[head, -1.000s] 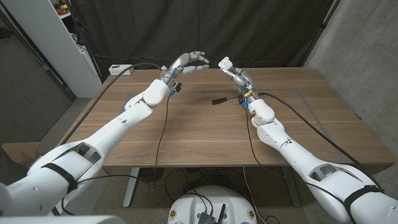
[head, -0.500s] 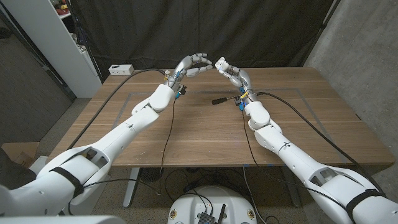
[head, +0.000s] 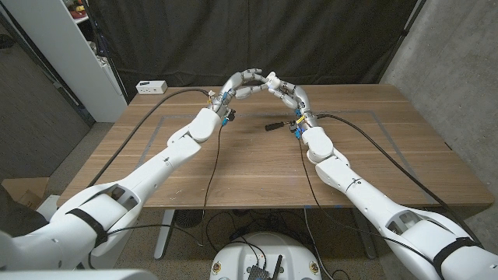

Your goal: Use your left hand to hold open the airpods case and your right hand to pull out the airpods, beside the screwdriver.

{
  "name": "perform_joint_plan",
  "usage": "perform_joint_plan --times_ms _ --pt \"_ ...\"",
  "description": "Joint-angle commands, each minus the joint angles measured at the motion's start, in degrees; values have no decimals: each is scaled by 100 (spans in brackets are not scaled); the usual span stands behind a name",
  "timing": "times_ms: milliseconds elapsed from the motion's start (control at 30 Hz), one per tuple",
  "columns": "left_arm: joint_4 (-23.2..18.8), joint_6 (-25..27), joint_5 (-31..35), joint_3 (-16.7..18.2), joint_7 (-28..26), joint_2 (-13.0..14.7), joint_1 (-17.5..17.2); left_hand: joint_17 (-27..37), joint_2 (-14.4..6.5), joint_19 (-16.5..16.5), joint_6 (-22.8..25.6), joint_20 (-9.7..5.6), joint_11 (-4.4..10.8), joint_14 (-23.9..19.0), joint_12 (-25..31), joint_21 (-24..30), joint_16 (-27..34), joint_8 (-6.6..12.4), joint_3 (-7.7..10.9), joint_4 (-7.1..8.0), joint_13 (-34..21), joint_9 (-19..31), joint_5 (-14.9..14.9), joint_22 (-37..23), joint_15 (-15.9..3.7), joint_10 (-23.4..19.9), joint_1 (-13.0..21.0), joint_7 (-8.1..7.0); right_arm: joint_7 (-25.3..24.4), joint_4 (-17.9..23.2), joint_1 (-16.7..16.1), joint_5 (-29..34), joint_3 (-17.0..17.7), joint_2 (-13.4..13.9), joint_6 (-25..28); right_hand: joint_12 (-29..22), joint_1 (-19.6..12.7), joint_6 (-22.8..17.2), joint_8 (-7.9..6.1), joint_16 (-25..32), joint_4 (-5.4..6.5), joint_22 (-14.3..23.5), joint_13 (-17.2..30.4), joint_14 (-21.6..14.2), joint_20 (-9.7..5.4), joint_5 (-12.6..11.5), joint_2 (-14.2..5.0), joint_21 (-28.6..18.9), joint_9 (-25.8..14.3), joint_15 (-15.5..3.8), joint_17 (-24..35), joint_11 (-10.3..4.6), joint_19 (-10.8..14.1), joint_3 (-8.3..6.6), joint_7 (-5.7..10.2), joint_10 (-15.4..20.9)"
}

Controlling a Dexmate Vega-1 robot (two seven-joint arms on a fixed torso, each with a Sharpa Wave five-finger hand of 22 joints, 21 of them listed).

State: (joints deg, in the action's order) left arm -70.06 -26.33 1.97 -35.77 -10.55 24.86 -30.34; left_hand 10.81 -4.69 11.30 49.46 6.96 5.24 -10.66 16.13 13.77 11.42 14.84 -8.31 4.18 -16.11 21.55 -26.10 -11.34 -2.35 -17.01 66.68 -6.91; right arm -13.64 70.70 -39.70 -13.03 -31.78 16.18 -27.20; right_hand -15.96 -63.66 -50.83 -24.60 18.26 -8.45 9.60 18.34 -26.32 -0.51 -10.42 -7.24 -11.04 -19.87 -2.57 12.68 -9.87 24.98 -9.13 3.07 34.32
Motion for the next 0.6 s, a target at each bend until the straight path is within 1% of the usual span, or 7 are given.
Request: perform_joint_plan --times_ms 33,100,133,367,400,467,600 --pt "-115 103 286 -37 -160 87 -38 10 -38 24 114 6 -9 -52 46 9 10 30 -43 -18 -23 -10 -42 -20 -283 -32 120 45 65 100 -18 -20 -71 -31 -4 15 -20 -615 -5 44 6 20 5 -46 43 -9 -41 -19 -268 -986 8 8 27 43 338 31" --pt "-184 152 346 -30 -230 107 -73 11 -59 29 147 3 -13 -55 46 12 10 40 -34 -33 -26 -5 -47 -21 -291 -33 160 43 82 116 -33 -46 -62 -29 -19 23 -21 -612 4 46 10 20 6 -45 42 -8 -44 -17 -262 -986 9 2 24 46 335 20" --pt "-222 176 375 -26 -266 116 -94 10 -80 34 195 4 -13 -54 50 14 7 52 -23 -60 -29 -4 -55 -23 -291 -47 224 94 93 123 -36 -52 -59 -23 -25 21 -22 -622 6 48 11 20 6 -45 43 -6 -42 -17 -257 -986 10 50 25 50 314 29" --pt "-506 399 481 22 -448 175 -242 7 -227 65 585 -39 -23 -114 86 30 18 207 35 -158 -40 61 -80 -29 -354 -153 488 250 126 233 -99 -114 -20 22 -15 31 -22 -615 31 55 21 20 9 -41 38 -4 -51 -13 -241 -987 14 8 23 61 333 27" --pt "-524 406 481 30 -472 173 -258 7 -239 73 608 -55 -17 -126 93 34 21 218 39 -166 -41 69 -80 -29 -358 -172 511 275 144 247 -112 -140 -12 26 -19 34 -24 -616 38 59 23 20 10 -44 38 -3 -55 -13 -236 -991 15 58 23 64 340 28" --pt "-545 391 498 40 -521 174 -280 7 -291 90 681 -71 58 -147 109 43 24 250 56 -187 -43 96 -82 -32 -369 -224 580 308 134 293 -138 -146 -3 40 11 33 -28 -614 46 63 25 20 14 -46 37 -3 -59 -12 -230 -994 17 19 23 66 341 32" --pt "-592 378 526 55 -567 188 -299 6 -333 122 820 -74 12 -186 120 58 32 311 61 -202 -45 133 -76 -36 -400 -266 640 339 135 351 -180 -203 20 45 60 38 -30 -619 54 67 28 20 18 -45 32 -1 -63 -10 -223 -993 19 -12 20 70 337 27"
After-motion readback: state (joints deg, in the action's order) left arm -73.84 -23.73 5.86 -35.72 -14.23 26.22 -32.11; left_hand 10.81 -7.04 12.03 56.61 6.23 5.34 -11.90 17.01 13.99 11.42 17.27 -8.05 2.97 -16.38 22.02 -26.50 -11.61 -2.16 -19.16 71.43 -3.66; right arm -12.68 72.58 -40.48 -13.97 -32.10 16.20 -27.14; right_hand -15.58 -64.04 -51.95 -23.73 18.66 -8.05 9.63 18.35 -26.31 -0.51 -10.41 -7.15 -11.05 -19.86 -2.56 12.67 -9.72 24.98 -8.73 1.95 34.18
